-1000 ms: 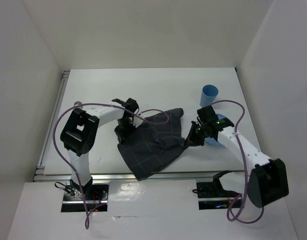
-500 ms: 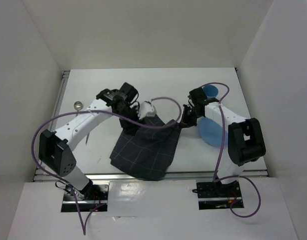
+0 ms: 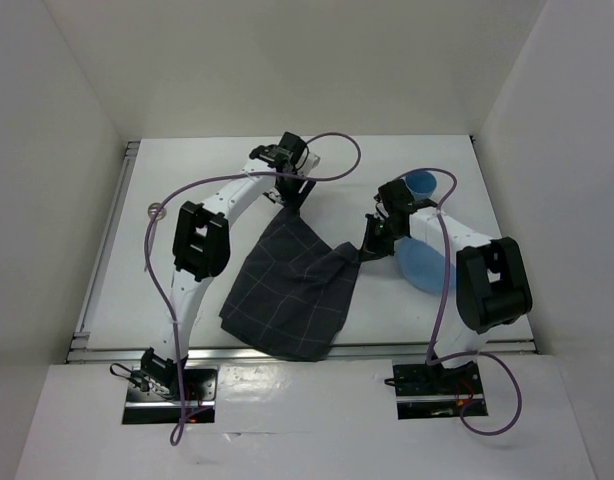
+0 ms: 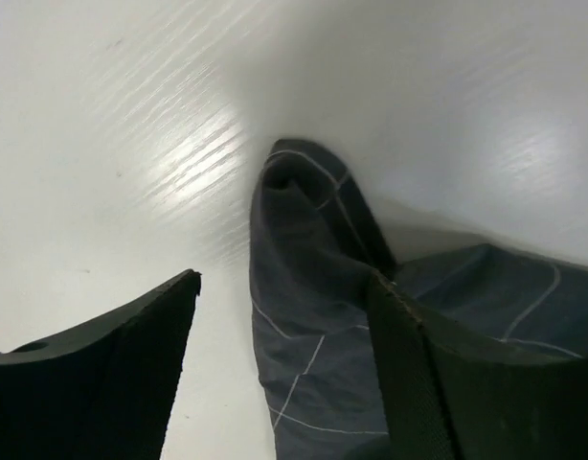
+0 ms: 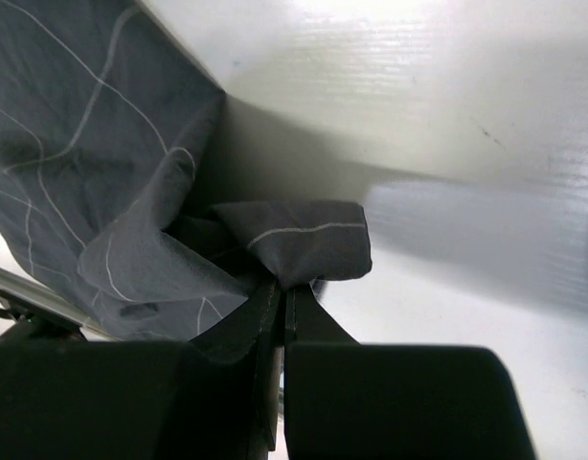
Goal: Set the dinner table for one person
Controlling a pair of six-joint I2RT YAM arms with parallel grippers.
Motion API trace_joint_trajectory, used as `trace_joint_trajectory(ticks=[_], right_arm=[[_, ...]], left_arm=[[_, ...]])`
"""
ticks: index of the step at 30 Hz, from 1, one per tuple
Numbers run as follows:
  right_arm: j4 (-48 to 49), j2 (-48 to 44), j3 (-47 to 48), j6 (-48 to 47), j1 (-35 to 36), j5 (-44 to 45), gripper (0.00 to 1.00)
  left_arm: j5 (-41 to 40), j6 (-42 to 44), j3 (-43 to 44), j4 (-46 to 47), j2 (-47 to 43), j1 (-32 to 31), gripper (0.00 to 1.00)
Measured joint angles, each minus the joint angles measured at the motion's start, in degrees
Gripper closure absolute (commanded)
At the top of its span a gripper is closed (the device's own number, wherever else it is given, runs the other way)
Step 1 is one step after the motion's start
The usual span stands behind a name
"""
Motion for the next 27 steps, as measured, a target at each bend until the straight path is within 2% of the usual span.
trace_joint_trajectory(ticks=[1,5,7,12,14,16,17,23,25,27], right_arm=[[-0.04,-0.13,-0.5,0.02,0.09,-0.04,1.0],[-0.09,-0.85,-2.43,0.02,0.24,-0.04,1.0],[-0.24,-1.33,-3.13,0.04,0.28,0.0,1.0],[-0.33,-2.84,-3.5,0.02,0.31,0.66,1.0],[-0.35,-3.21,-3.5,0.02,0.31,0.83,1.0],[-0.7,-3.26,-3.37,0.0,0.31,0.92,1.0],[-1.01,-3.23,-3.17,-0.02,0.31,0.98,1.0],[-4.63,-2.19,3.15,-0.74,-0.07,4.11,1.0],[-6.67,-0.02,9.73,-1.53,-0.79,4.63,1.0],[-9.64,4.7,21.57,-2.54,-2.4,5.42,1.0]], left_arm=[[-1.25,-0.42,-1.2,0.37,0.0,0.17,0.19],[-4.42,-1.44,-1.62,2.16,0.28,0.13,0.18],[-4.28,-1.44,0.81,1.92,1.77,0.04,0.2],[-0.94,-0.79,2.38,1.25,6.21,-0.02,0.3],[1.36,-0.09,2.16,1.18,7.08,0.28,0.53],[3.48,0.02,2.75,0.39,7.52,0.76,0.8],[4.55,0.17,3.39,-0.24,7.82,0.94,1.0],[7.63,0.17,3.06,-1.9,6.95,3.96,1.0],[6.21,0.28,3.32,-3.08,5.95,5.79,1.0],[4.33,0.48,5.09,-3.54,4.13,8.2,1.0]])
